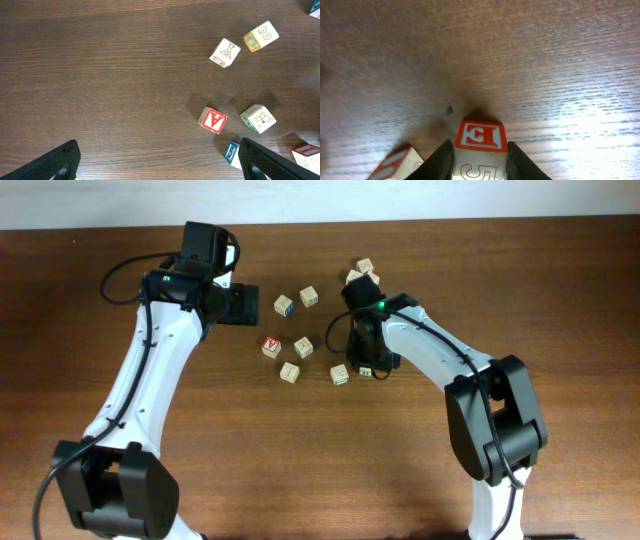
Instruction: Rotate 5 blocks
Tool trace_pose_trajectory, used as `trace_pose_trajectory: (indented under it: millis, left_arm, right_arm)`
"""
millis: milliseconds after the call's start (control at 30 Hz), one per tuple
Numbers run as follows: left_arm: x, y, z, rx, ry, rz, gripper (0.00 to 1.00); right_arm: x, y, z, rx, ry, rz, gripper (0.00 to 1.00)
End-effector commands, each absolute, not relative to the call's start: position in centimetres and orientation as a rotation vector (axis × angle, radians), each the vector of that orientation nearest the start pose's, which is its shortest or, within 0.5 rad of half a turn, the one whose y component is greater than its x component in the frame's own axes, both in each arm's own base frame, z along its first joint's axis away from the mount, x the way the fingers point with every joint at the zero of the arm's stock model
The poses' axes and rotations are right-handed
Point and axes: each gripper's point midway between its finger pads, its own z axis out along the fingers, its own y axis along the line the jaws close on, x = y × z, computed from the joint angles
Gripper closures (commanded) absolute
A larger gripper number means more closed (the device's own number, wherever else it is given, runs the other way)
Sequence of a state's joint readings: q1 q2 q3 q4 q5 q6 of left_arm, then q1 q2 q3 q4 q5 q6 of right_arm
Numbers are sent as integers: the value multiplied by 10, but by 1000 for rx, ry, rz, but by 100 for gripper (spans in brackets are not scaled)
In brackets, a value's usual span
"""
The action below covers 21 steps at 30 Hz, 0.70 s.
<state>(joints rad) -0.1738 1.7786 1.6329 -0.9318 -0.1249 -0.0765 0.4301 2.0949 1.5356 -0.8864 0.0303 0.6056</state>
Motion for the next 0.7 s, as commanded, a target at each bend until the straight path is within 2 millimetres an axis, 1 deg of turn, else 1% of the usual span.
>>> trace_pose_trajectory:
  millis: [0,267,367,467,633,667]
  left_arm:
    - [442,-52,185,52,2622,92,1]
    - [442,-52,185,52,2622,92,0]
    - [442,-52,185,53,2622,92,1]
    - [442,-52,185,52,2622,92,1]
    - [442,-52,185,52,2622,92,1]
    - [442,-52,185,52,2622,92,1]
  right_arm:
    - [381,168,19,139,3030,-6,67]
    - [361,159,18,-103,3117,-76,67]
    - [356,156,18,-107,3136,-90,67]
    - [354,157,18,-189,3141,-81,66]
    - [357,158,21,-191,3135,-77,65]
    - [360,159,24,-208,3124,-71,60]
